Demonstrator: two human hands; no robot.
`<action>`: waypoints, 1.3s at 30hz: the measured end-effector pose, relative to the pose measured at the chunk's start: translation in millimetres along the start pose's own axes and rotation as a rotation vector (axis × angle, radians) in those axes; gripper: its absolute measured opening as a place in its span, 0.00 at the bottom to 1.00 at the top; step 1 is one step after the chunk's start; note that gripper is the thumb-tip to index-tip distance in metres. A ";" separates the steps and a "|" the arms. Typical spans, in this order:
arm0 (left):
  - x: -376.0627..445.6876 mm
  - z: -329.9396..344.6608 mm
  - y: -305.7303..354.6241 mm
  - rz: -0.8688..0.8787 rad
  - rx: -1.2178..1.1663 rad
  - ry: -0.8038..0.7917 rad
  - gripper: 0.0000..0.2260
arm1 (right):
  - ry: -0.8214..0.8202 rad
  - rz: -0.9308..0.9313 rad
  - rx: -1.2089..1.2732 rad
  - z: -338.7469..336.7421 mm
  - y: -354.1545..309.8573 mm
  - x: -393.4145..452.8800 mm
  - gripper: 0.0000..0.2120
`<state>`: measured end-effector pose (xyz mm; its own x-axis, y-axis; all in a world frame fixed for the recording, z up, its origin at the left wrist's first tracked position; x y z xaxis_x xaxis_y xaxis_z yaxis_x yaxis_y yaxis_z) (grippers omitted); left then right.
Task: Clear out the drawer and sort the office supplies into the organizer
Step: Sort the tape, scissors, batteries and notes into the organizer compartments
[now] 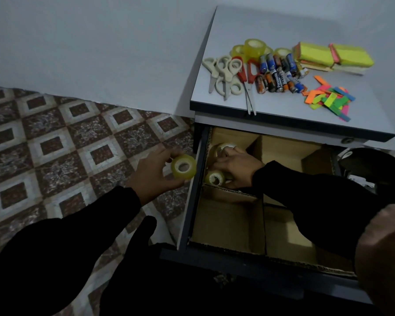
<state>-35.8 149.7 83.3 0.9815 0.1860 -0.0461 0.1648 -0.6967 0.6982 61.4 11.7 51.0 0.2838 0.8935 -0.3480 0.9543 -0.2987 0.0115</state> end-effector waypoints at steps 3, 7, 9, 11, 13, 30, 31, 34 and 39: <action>-2.1 -1.3 1.5 0.004 -0.025 0.013 0.26 | -0.020 -0.003 -0.048 1.6 0.1 3.2 0.29; -4.4 0.7 1.4 -0.005 -0.049 0.016 0.25 | -0.020 0.009 -0.100 0.1 0.8 5.1 0.29; -4.1 2.4 2.1 -0.013 -0.047 0.009 0.24 | -0.030 0.010 -0.122 0.7 1.4 4.7 0.29; -3.5 3.8 2.7 -0.013 -0.064 0.013 0.22 | -0.040 0.021 -0.129 0.5 2.2 4.2 0.29; -3.7 4.9 4.3 -0.009 -0.074 0.018 0.22 | -0.040 0.023 -0.141 0.0 1.8 4.3 0.28; -6.7 11.1 5.6 -0.021 -0.113 0.012 0.23 | -0.052 0.063 -0.138 4.7 4.0 5.9 0.27; -6.8 11.0 8.5 -0.014 -0.115 0.012 0.23 | -0.044 0.067 -0.121 3.7 3.9 4.9 0.27; -5.5 11.8 20.3 0.015 -0.118 0.004 0.22 | -0.013 0.096 -0.036 -1.8 5.4 -4.2 0.28; 5.5 22.3 47.2 0.071 -0.067 -0.067 0.24 | 0.199 0.120 0.150 -21.0 5.2 -49.2 0.25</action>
<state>-20.4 102.4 100.1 0.9952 0.0897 -0.0404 0.0896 -0.6583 0.7474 54.4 -26.8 87.8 0.4214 0.8925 -0.1608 0.8923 -0.4397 -0.1021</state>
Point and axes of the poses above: each hand's wrist, its own x-axis towards the middle knuckle, its own z-axis out of the palm, y = z × x, the point moved 8 cm from there along x, towards the middle knuckle, and after that the axes turned 6 degrees about -z, right-handed, at the moved point
